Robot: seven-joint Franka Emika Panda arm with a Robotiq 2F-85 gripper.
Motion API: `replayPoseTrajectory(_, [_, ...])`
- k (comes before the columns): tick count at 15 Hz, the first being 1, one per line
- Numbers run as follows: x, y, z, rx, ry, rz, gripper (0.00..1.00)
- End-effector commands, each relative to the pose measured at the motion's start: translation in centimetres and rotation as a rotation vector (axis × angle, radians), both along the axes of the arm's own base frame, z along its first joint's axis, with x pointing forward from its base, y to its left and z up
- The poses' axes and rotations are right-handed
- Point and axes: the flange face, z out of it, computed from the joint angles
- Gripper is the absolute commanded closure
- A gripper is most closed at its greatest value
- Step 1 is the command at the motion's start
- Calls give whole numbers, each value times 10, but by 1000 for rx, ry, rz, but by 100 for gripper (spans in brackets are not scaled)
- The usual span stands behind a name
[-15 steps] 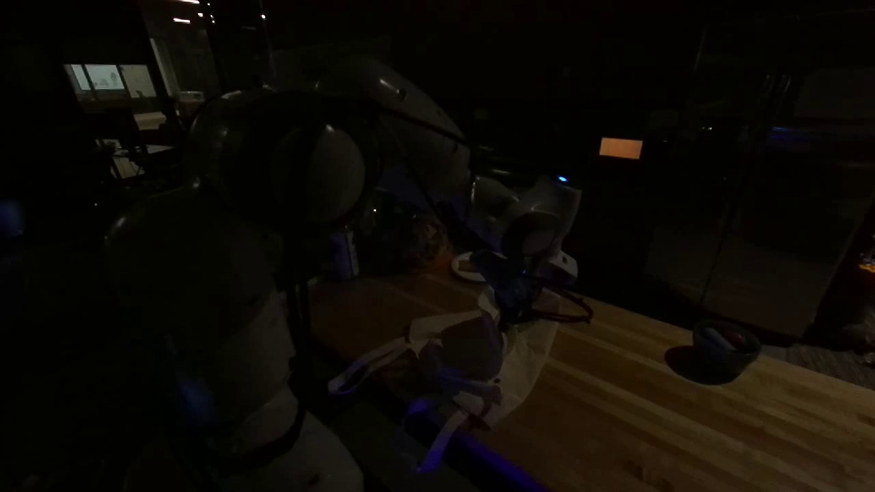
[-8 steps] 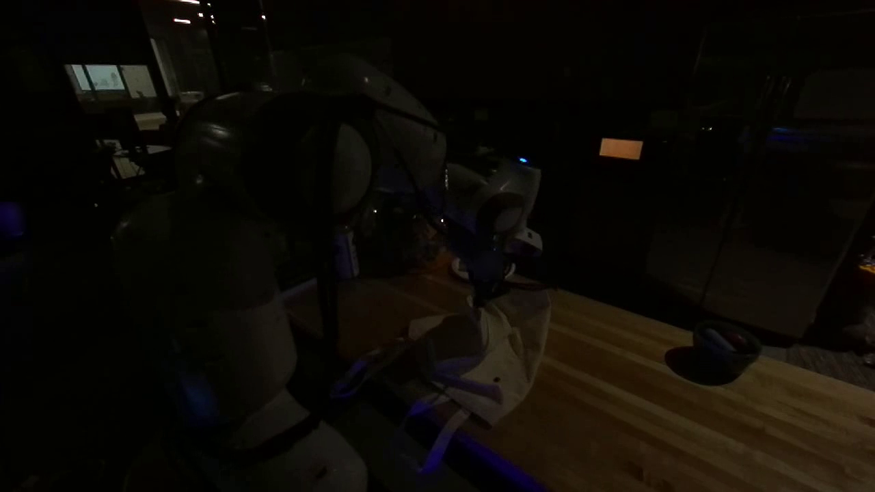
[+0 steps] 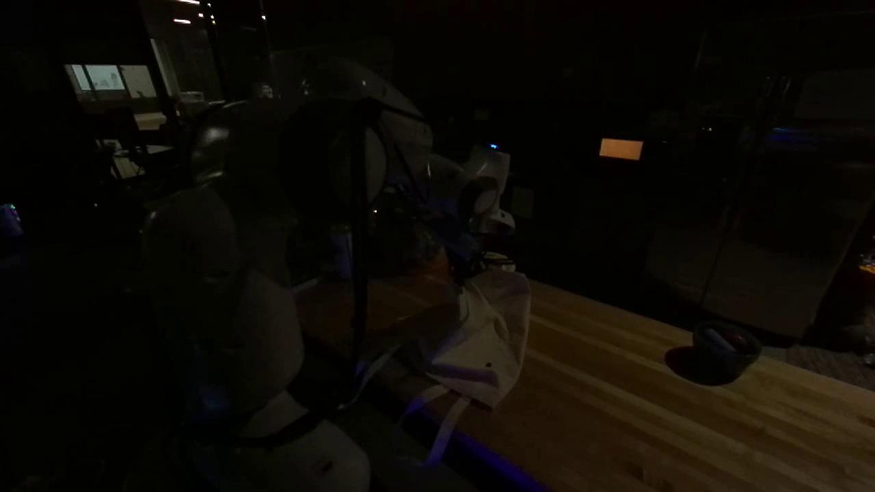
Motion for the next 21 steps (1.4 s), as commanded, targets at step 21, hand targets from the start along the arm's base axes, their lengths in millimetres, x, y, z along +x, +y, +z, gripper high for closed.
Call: replayPoseTrajectory(21, [68, 17, -11, 31, 138, 46, 99])
